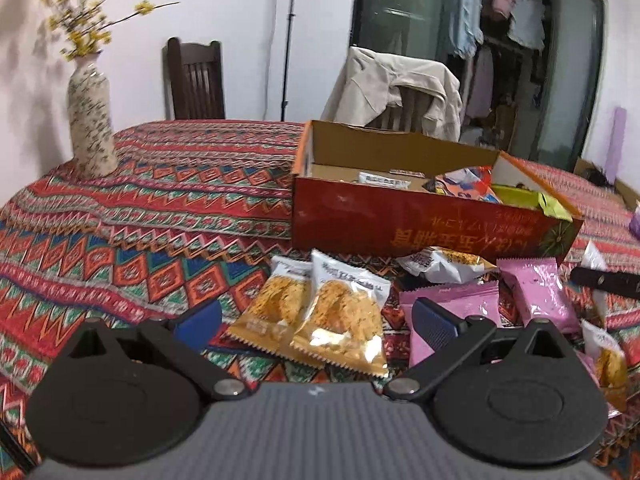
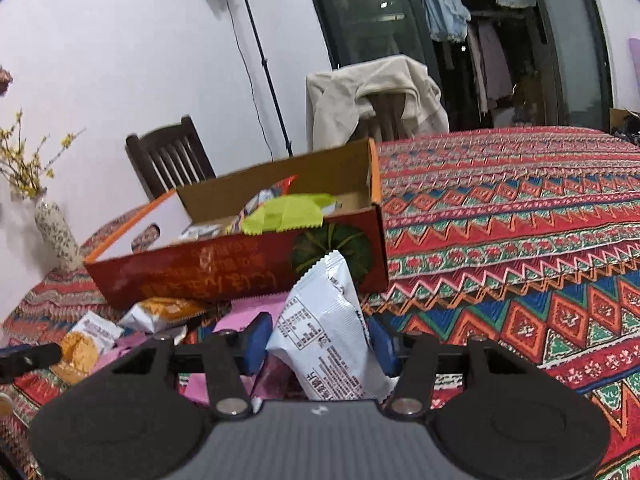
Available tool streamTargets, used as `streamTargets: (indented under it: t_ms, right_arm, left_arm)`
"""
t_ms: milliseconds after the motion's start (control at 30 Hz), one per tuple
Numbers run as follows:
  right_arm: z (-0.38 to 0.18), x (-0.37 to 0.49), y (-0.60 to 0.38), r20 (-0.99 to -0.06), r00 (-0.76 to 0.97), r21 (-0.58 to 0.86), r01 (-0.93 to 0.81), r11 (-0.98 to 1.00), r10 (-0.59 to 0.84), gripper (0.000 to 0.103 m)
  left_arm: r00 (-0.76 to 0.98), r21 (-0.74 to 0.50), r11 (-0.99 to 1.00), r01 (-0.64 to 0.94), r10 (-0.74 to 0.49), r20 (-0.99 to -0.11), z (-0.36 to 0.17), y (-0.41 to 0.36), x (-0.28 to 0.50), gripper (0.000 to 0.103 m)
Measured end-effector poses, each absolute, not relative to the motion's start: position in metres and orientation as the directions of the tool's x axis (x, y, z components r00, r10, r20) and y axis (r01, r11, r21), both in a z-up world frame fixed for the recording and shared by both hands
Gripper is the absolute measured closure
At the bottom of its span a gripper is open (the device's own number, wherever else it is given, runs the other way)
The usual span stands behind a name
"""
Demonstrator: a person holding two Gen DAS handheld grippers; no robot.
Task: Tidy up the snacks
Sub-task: 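Close the right gripper on a white printed packet, then close the left gripper on a pink packet while the right gripper holds the white packet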
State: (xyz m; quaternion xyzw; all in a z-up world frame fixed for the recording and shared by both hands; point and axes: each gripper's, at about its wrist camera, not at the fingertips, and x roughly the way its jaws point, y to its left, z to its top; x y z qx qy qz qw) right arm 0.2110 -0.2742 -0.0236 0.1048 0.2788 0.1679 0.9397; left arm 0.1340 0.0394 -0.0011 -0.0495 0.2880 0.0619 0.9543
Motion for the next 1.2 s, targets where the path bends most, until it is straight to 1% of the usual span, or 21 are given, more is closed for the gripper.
streamTargets:
  t_ms: [133, 200, 367, 600, 633, 667, 700, 733, 767, 833, 933, 967, 1067, 1200]
  right_arm:
    - [-0.022, 0.209, -0.277, -0.472, 0.802, 0.287, -0.254, 0.924, 0.367, 0.051]
    - [-0.022, 0.208, -0.277, -0.472, 0.805, 0.276, -0.252, 0.927, 0.359, 0.051]
    - [-0.021, 0.206, -0.277, -0.464, 0.807, 0.274, -0.262, 0.925, 0.366, 0.051]
    - [-0.02, 0.203, -0.277, -0.454, 0.813, 0.273, -0.264, 0.925, 0.366, 0.05]
    - [-0.02, 0.203, -0.277, -0.452, 0.813, 0.274, -0.266, 0.924, 0.367, 0.05]
    - [-0.02, 0.202, -0.277, -0.45, 0.813, 0.274, -0.267, 0.924, 0.369, 0.05]
    - [-0.02, 0.202, -0.277, -0.449, 0.814, 0.275, -0.268, 0.923, 0.37, 0.05]
    - [-0.019, 0.201, -0.277, -0.446, 0.814, 0.276, -0.27, 0.922, 0.372, 0.05]
    - [-0.019, 0.201, -0.277, -0.444, 0.814, 0.278, -0.272, 0.921, 0.374, 0.05]
    - [-0.019, 0.2, -0.278, -0.44, 0.815, 0.281, -0.275, 0.919, 0.378, 0.05]
    - [-0.018, 0.2, -0.278, -0.435, 0.814, 0.286, -0.281, 0.916, 0.385, 0.05]
    - [-0.018, 0.2, -0.278, -0.433, 0.814, 0.287, -0.282, 0.915, 0.387, 0.05]
    - [-0.017, 0.199, -0.278, -0.43, 0.815, 0.286, -0.285, 0.915, 0.389, 0.05]
    - [-0.016, 0.197, -0.277, -0.423, 0.82, 0.281, -0.287, 0.916, 0.386, 0.05]
  left_arm:
    - [0.818, -0.002, 0.988, -0.156, 0.128, -0.562, -0.005, 0.028, 0.146, 0.0]
    - [0.815, -0.002, 0.988, -0.156, 0.128, -0.565, -0.007, 0.025, 0.15, 0.0]
    - [0.832, -0.026, 0.993, -0.112, 0.079, -0.55, -0.002, 0.013, 0.148, 0.0]
    - [0.832, -0.061, 0.998, -0.029, -0.009, -0.555, -0.002, -0.013, 0.148, 0.001]
    - [0.829, -0.064, 0.998, -0.021, -0.019, -0.559, -0.004, -0.016, 0.148, 0.004]
    - [0.824, -0.065, 0.998, -0.012, -0.027, -0.565, -0.005, -0.019, 0.148, 0.011]
    - [0.817, -0.067, 0.998, -0.002, -0.037, -0.575, -0.007, -0.022, 0.15, 0.016]
    - [0.806, -0.076, 0.997, 0.005, -0.049, -0.589, -0.009, -0.023, 0.152, 0.028]
    - [0.792, -0.097, 0.995, 0.014, -0.07, -0.606, -0.012, -0.023, 0.155, 0.035]
    - [0.762, -0.14, 0.99, -0.006, -0.086, -0.641, -0.019, -0.019, 0.162, 0.035]
    - [0.76, -0.189, 0.981, -0.032, -0.099, -0.642, -0.02, -0.012, 0.164, 0.035]
    - [0.76, -0.196, 0.98, -0.034, -0.102, -0.642, -0.02, -0.012, 0.164, 0.037]
    - [0.762, -0.196, 0.98, -0.037, -0.099, -0.64, -0.019, -0.012, 0.162, 0.039]
    - [0.771, -0.192, 0.981, -0.036, -0.095, -0.63, -0.014, -0.012, 0.157, 0.04]
